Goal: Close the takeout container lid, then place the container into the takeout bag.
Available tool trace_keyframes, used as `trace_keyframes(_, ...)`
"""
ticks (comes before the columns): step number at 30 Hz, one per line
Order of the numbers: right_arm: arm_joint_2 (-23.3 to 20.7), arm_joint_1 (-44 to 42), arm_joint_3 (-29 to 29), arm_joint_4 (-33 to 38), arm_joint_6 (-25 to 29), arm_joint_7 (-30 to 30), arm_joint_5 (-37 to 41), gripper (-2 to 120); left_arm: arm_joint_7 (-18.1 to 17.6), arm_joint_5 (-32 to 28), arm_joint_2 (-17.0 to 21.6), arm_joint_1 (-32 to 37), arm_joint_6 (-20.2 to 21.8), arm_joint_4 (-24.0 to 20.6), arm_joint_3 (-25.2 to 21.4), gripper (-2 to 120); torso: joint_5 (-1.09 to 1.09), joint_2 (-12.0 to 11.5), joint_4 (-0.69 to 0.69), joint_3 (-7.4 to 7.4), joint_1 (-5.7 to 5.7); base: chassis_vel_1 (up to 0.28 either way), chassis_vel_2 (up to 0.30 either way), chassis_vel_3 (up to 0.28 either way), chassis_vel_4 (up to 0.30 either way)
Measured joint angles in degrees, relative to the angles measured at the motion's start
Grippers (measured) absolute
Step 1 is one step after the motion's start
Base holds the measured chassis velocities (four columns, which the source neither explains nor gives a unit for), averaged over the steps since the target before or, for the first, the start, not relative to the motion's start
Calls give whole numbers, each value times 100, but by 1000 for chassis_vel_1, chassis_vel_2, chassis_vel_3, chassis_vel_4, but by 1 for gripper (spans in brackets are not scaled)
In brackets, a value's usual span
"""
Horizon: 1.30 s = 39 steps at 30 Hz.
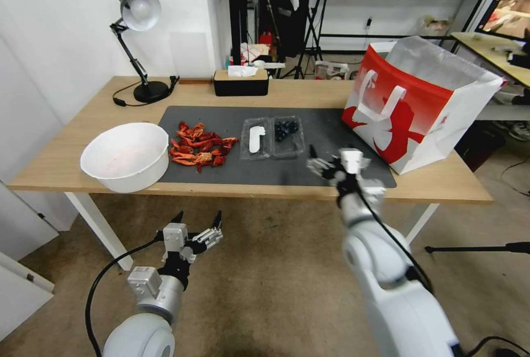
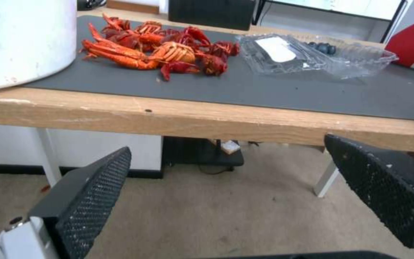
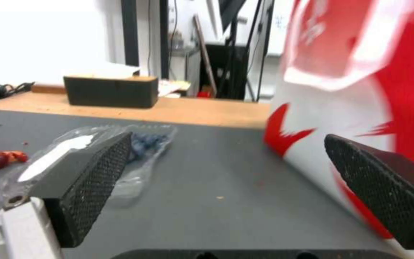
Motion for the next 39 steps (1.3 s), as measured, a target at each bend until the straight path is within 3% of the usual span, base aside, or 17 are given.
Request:
trace_keyframes(6, -34, -676, 251, 149, 856, -160, -63, 100, 15, -22, 19, -14, -4, -12, -7, 100, 0, 0, 1, 0, 0, 0, 0, 0, 0)
trace_keyframes(9, 41, -1106, 391, 95, 1647, -352, -85, 100, 19, -26, 32, 0, -10, -15, -6, 100, -2, 0, 0, 1, 0, 0, 0, 0, 0)
trace_keyframes(17, 302, -1747, 434, -255, 2682, -674, -87, 100, 21, -33, 13, 89, -33, -86, -39, 100, -2, -1, 1, 1, 0, 0, 0, 0, 0)
trace_keyframes(33, 553, -2003, 257, -630, 2986, -716, -343, 100, -8, -184, -27, 40, -36, -34, -1, 100, -1, -1, 1, 1, 2, 0, 0, 0, 0)
trace_keyframes(37, 545, -1957, 260, -672, 3014, -770, -396, 100, -71, -586, -19, 19, 8, -130, 48, 100, -3, -1, 0, 1, 1, 0, 0, 0, 0)
trace_keyframes(39, 484, -1770, 178, -750, 3032, -852, -494, 100, -106, -1369, -10, -77, 298, -468, 112, 100, 0, -1, 2, 1, 1, 0, 0, 0, 0)
